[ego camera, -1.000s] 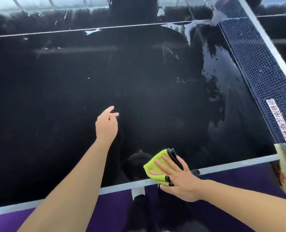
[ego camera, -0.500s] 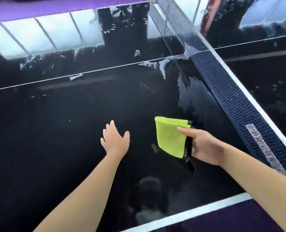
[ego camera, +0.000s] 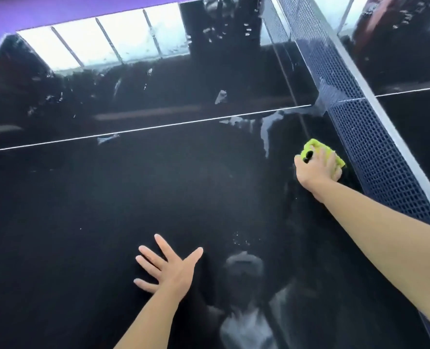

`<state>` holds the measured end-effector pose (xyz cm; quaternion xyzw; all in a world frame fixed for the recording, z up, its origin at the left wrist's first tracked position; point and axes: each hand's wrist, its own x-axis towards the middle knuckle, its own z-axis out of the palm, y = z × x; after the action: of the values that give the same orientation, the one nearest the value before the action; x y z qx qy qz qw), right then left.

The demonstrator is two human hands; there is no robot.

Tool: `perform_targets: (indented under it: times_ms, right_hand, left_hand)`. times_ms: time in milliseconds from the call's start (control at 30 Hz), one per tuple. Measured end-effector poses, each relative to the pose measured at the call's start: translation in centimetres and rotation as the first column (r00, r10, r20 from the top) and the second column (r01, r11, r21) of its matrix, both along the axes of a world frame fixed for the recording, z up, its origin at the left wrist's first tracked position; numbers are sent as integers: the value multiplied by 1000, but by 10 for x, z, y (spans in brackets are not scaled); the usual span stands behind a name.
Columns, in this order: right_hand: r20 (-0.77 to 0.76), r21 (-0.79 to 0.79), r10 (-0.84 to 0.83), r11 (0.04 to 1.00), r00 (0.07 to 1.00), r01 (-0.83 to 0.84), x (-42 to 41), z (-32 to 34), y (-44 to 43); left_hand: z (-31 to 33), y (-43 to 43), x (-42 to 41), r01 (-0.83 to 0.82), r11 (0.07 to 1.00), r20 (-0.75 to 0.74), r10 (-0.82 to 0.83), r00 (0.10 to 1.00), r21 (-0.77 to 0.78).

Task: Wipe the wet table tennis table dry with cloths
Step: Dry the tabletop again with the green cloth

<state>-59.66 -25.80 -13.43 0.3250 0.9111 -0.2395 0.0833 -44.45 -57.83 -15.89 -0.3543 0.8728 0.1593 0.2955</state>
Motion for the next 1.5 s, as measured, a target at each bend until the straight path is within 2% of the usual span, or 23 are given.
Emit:
perform_targets:
  times_ms: [67, 133, 233, 300, 400, 467, 567, 733, 933, 1033, 1133, 1233, 1333, 1400, 1467, 1500]
  right_hand:
    - [143, 61, 138, 987, 980, -147, -43, -7, -18]
    - [197, 105, 294, 942, 935, -319, -85, -14, -36]
    - [134, 145, 542, 817, 830, -558, -128, -9, -73]
    - [93, 145, 701, 693, 707, -706, -136, -3, -101]
    - [117, 59, 847, 515, 518, -855, -106, -12, -141]
    - [98, 75, 902, 414, 420, -907, -72, -20, -153]
    - [71, 33, 941, 330, 332, -943, -17, -17, -154]
    - [30, -42, 938, 346, 345, -937, 81, -18, -143]
    - [38, -171, 895, 444, 444, -880, 255, -8, -136]
    - [39, -255, 888, 452, 458, -855, 345, 0, -143]
    - [33, -325, 889, 442, 457, -836, 407, 7, -152]
    - [72, -473, 895, 420, 441, -774, 447, 29, -165]
    - [173, -726, 874, 425, 455, -541, 458, 64, -171]
    - [200, -809, 805, 457, 558, -369, 446, 85, -162]
    - [166, -822, 658, 504, 734, -266, 426, 102, -140]
    - [128, -816, 534, 535, 836, -217, 416, 113, -129]
  left_hand:
    - [-4, -1, -3, -2, 1000, 17, 2, 1000, -16]
    - [-8, 0, -3, 4, 999, 42, -2, 999, -40]
    - [-14, 0, -3, 5, 994, 53, 1, 999, -105]
    - [-12, 0, -4, -2, 998, 56, 6, 998, -67]
    - [-7, -2, -3, 6, 1000, 48, -5, 999, -28]
    - [-5, -2, -6, 26, 999, 53, -24, 998, -26]
    - [1, -2, -7, 34, 999, 71, -34, 997, 2]
    - [8, -9, -9, 71, 996, 43, -74, 996, 58]
    - [28, -13, 13, 108, 980, -109, -90, 990, 170]
    - [36, -28, 39, 242, 943, -231, -190, 954, 228]
    - [43, -41, 78, 410, 887, -350, -323, 879, 212]
    - [50, -43, 125, 496, 833, -439, -361, 823, 244]
    - [54, -41, 157, 479, 811, -479, -291, 828, 336]
    - [54, -36, 161, 444, 827, -467, -259, 845, 345]
    - [55, -26, 157, 429, 840, -449, -260, 855, 331]
    - [56, -21, 153, 439, 840, -441, -278, 854, 320]
